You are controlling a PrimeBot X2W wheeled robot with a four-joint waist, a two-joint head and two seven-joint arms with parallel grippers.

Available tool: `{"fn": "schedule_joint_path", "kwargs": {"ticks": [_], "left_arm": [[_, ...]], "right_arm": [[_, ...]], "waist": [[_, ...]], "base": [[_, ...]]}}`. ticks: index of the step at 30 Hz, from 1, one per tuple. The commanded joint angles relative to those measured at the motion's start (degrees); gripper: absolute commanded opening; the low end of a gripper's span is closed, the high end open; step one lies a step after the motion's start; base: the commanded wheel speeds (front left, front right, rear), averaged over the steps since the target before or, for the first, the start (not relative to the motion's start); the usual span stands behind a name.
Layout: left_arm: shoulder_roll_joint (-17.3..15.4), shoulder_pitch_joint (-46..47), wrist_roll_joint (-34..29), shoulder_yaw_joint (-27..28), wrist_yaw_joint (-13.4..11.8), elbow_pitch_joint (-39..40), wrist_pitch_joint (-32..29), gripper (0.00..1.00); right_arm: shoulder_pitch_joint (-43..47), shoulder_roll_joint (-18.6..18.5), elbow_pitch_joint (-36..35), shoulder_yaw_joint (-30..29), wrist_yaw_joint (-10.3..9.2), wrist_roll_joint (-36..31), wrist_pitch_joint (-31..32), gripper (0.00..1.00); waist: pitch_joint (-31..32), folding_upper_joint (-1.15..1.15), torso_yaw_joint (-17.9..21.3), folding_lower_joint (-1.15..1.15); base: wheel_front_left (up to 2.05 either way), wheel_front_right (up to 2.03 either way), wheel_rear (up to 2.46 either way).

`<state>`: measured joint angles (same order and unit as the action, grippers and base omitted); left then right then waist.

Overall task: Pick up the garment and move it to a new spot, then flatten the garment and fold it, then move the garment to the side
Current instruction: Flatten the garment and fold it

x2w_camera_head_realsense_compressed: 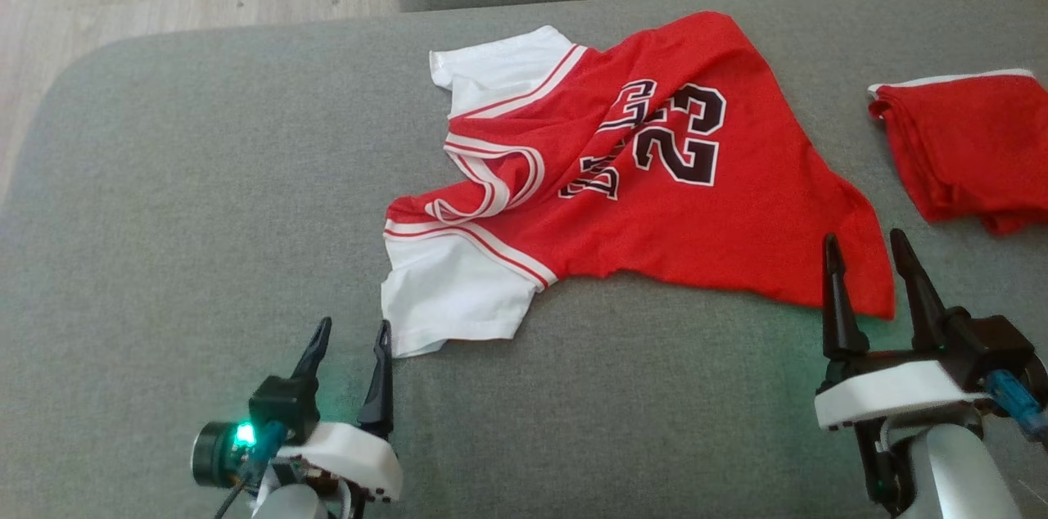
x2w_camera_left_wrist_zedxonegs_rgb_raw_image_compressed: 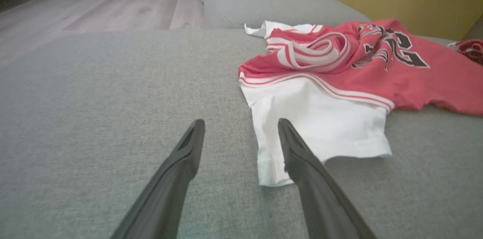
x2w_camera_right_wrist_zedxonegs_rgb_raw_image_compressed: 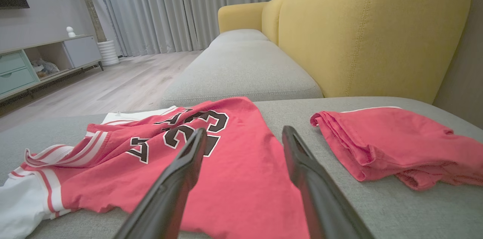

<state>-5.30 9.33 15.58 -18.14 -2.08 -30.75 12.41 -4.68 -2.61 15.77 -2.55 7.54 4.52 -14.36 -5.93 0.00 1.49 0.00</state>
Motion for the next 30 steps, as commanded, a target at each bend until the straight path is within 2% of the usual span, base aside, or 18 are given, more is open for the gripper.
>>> {"fn": "schedule_joint_path", "kwargs": {"ticks": [1,13,21,22,23,30], "left_arm": [[-0.3,3.14,-0.23,1.71,-0.18,0.89,-0.04,1.0],[0.35,7.19,0.78,-0.17,2.41,-5.78,-0.07,1.0],[0.55,9.21,1.34,-1.41,3.04,-10.61,-4.03,1.0],[0.56,9.39,1.49,-1.51,3.29,-11.01,-4.28,0.42],[0.55,9.56,1.61,-1.55,3.45,-11.21,-4.19,0.0],[0.38,9.73,2.69,-0.22,3.27,-9.05,0.5,0.0]], "right_arm": [[-1.41,-0.27,-2.02,1.21,-0.05,-0.33,-0.63,1.0],[-2.28,-0.27,-1.86,0.71,-0.05,-0.11,-0.63,1.0],[-3.35,-0.27,-1.57,1.0,-0.05,0.35,-0.63,1.0],[-3.34,-0.27,-1.43,0.94,-0.05,0.38,-0.63,1.0],[-3.28,-0.27,-1.23,0.91,-0.05,0.4,-0.63,1.0],[-1.21,-0.27,5.4,-1.65,-0.05,-0.54,0.18,1.0]], "waist": [[-0.28,0.0,0.2,0.0],[-2.64,0.0,0.76,0.0],[-4.01,0.0,1.48,0.0],[-4.08,0.0,1.56,0.0],[-4.16,0.0,1.64,0.0],[-3.29,0.0,1.54,0.0]], "base": [[0.0,0.0,0.0],[0.0,0.0,0.0],[0.0,0.0,0.0],[0.0,0.0,0.0],[0.0,0.0,0.0],[0.0,0.0,0.0]]}}
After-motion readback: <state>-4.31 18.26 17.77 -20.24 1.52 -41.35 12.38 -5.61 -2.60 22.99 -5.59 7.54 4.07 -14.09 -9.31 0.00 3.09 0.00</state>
